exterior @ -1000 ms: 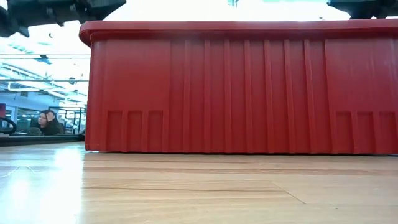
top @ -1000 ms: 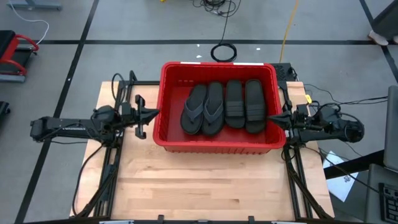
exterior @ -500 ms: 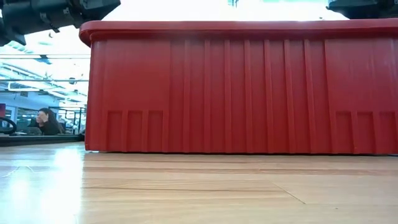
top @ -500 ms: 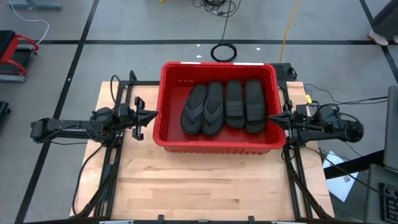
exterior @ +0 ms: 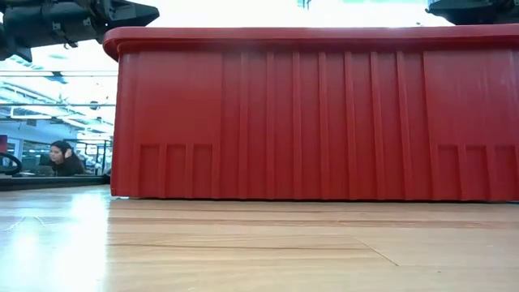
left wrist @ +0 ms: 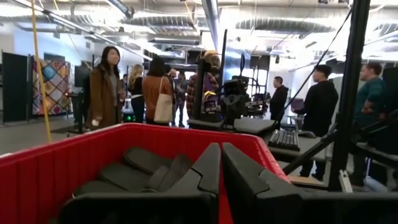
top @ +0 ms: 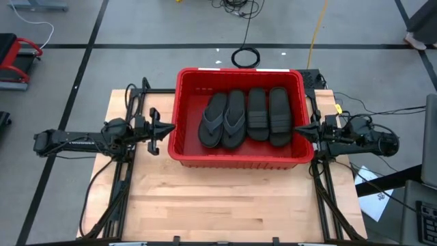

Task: Pick and place slides into bin
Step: Return to Home Position

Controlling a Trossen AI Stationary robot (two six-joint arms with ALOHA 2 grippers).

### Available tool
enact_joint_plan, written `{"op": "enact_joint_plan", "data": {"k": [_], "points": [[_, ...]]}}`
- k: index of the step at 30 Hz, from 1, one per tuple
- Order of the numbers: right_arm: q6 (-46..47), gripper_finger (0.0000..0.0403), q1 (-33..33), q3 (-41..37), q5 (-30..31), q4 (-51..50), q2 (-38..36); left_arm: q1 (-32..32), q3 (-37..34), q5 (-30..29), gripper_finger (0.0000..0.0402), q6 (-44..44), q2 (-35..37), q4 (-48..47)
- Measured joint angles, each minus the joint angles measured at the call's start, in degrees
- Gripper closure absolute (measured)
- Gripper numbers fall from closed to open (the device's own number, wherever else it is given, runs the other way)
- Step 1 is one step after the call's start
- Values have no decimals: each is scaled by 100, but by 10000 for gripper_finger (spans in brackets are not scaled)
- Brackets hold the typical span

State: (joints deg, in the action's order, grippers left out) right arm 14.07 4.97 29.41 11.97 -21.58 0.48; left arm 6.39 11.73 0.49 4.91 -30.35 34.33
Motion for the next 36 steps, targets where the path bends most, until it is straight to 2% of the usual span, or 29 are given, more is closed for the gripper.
{"op": "enact_joint_plan", "data": {"k": [7, 17, 36], "points": [[0, 403, 0, 0, 0, 4, 1, 0, 0, 1, 400, -182, -2, -2], [1, 403, 0, 0, -2, 4, 1, 0, 0, 0, 377, -184, 0, -2], [0, 403, 0, 0, -4, 4, 1, 0, 0, 1, 376, -187, -1, -1]]}}
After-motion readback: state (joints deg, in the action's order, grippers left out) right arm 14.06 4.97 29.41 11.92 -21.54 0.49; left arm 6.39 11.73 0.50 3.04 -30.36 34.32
